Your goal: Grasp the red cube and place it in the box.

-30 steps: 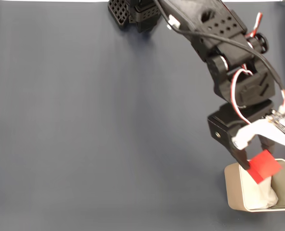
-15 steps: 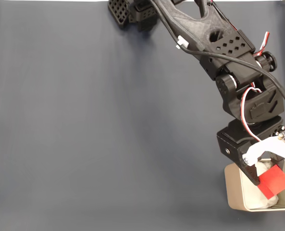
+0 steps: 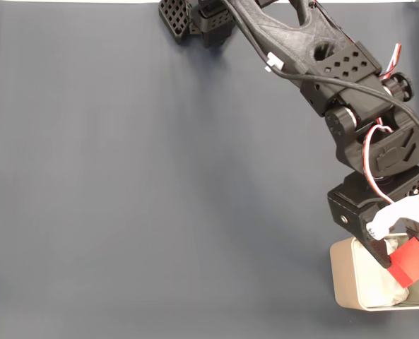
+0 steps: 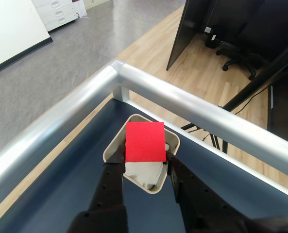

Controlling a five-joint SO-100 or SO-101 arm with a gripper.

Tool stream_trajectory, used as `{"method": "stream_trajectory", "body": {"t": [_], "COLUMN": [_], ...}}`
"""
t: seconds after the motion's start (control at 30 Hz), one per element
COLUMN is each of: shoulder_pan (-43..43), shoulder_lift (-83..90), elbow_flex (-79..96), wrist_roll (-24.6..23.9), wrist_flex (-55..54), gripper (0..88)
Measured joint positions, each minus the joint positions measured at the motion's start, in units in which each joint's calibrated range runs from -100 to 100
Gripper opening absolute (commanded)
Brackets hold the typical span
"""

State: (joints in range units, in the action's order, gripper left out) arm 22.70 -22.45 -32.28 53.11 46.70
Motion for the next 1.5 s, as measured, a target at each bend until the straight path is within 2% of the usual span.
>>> {"method": "stream_trajectory", "body": {"t": [1.27,1.37,1.5], "shoulder_pan": [-0.1,-0.1,-0.1], "shoulder_lift": [-5.1,-5.1,-5.1], "elbow_flex": [-2.4,-2.4,-2.4], "wrist_roll": [0.0,0.0,0.0], "wrist_flex": [-1.3,-1.3,-1.3], "gripper": [5.2,8.1,19.9]}}
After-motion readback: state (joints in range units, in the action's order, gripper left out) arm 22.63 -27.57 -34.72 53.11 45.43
